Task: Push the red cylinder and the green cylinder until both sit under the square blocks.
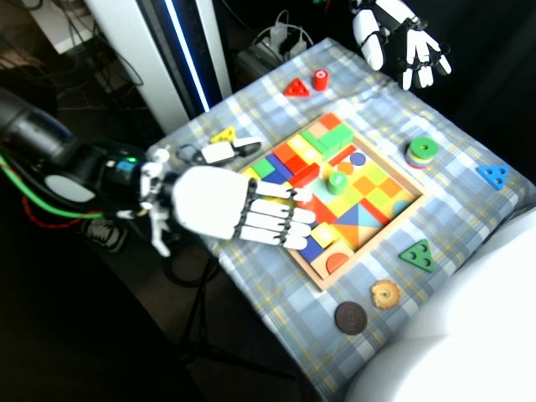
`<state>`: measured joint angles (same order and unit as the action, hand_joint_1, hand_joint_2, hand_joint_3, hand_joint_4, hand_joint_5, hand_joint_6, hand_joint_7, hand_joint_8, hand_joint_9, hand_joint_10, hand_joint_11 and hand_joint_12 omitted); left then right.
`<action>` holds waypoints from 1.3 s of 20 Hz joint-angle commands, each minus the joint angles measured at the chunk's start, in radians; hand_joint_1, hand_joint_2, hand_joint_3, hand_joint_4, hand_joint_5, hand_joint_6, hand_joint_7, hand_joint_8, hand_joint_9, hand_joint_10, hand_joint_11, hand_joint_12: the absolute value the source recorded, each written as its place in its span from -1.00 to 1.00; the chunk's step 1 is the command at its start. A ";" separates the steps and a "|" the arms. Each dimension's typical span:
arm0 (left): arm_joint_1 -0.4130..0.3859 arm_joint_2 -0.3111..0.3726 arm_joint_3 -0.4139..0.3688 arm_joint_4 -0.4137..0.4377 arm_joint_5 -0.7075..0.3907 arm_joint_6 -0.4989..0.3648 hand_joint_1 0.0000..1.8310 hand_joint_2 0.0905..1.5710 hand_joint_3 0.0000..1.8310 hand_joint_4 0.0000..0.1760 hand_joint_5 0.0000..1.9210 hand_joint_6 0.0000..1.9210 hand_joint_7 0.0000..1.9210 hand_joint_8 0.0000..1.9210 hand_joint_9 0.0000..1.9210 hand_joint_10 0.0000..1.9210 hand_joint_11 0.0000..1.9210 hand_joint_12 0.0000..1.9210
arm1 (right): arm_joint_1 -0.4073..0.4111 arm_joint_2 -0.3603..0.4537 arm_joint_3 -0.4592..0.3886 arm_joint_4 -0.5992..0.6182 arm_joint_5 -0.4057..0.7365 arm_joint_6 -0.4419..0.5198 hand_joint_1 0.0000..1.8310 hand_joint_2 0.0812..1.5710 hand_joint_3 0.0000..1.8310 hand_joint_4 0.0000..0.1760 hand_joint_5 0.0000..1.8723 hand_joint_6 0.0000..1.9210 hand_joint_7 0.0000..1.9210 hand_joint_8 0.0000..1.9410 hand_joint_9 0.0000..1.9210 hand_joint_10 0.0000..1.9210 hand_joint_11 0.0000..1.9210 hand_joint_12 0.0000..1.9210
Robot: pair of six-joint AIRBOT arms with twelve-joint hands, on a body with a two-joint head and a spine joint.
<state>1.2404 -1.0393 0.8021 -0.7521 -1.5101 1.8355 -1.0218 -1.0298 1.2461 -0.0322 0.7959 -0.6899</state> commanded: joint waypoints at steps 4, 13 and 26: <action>-0.005 0.003 0.007 0.032 -0.123 -0.006 -0.55 0.67 -1.00 -0.46 -0.20 -1.00 -0.48 -1.00 -0.59 -1.00 -0.99 -0.91 | -0.021 0.038 -0.020 0.046 0.053 -0.035 -1.00 0.06 -1.00 0.81 -0.67 -1.00 -1.00 -1.00 -1.00 -1.00 -1.00 -1.00; -0.002 0.006 0.002 0.027 -0.120 -0.006 -0.53 0.67 -1.00 -0.58 -0.20 -1.00 -0.48 -1.00 -0.60 -1.00 -1.00 -0.90 | -0.068 0.093 -0.075 0.113 0.114 -0.068 -1.00 0.10 -0.99 0.62 -0.67 -1.00 -1.00 -1.00 -1.00 -1.00 -1.00 -1.00; -0.003 0.005 0.002 0.029 -0.110 -0.006 -0.54 0.66 -1.00 -0.53 -0.19 -1.00 -0.46 -1.00 -0.58 -1.00 -1.00 -0.80 | 0.011 0.118 -0.138 0.021 0.333 -0.039 -1.00 0.06 -1.00 0.45 -0.63 -0.99 -0.95 -0.99 -1.00 -1.00 -1.00 -1.00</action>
<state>1.2434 -1.0382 0.8005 -0.7643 -1.5093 1.8351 -1.0149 -0.9142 1.1118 -0.0223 1.0241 -0.7364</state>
